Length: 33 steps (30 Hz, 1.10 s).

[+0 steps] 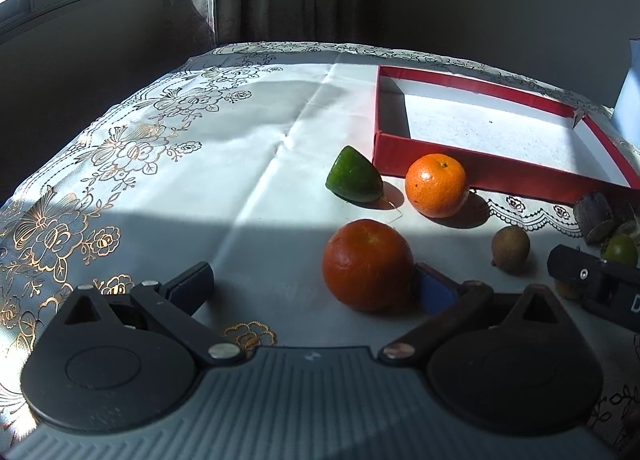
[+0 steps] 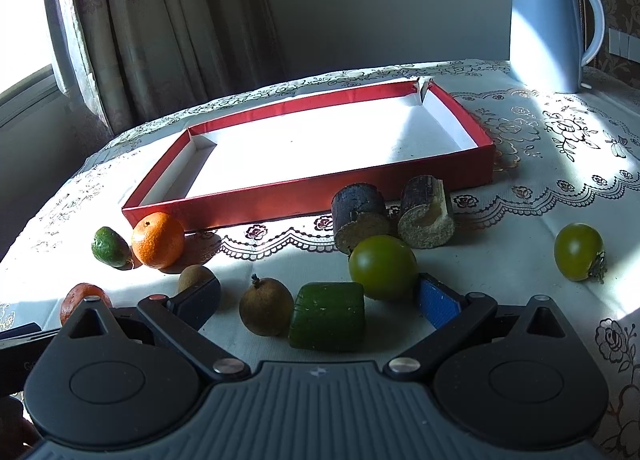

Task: Organize fruits
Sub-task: 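Move the right tool toward the green tomato beside the fruit row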

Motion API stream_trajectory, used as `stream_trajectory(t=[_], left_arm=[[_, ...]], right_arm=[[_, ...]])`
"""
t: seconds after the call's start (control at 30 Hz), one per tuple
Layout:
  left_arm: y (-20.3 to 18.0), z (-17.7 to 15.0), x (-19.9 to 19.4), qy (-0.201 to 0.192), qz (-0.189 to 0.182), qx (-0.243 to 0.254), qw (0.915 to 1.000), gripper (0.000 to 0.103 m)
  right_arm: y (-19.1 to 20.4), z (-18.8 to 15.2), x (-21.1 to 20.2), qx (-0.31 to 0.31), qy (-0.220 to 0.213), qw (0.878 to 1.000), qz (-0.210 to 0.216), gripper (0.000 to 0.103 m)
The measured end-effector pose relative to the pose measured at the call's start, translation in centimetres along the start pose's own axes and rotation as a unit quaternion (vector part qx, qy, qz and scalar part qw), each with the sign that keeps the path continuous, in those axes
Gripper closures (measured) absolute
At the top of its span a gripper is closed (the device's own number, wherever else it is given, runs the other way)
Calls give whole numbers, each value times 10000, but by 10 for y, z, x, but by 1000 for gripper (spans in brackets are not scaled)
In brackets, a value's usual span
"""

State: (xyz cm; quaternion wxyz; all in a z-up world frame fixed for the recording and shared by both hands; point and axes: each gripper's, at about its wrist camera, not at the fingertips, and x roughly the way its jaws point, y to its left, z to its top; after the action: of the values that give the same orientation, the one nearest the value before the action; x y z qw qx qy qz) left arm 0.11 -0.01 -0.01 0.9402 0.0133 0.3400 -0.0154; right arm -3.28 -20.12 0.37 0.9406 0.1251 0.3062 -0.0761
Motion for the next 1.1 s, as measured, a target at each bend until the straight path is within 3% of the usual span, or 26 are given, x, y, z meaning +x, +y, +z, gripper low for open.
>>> stream_trajectory(t=[0.2, 1.1], left_arm=[[-2, 1, -1, -24, 57, 62, 10000, 0], [-2, 1, -1, -18, 39, 14, 10000, 0]], right_arm=[[8, 0, 4, -496, 205, 9984, -148, 0], [8, -3, 4, -697, 263, 9971, -124, 0]])
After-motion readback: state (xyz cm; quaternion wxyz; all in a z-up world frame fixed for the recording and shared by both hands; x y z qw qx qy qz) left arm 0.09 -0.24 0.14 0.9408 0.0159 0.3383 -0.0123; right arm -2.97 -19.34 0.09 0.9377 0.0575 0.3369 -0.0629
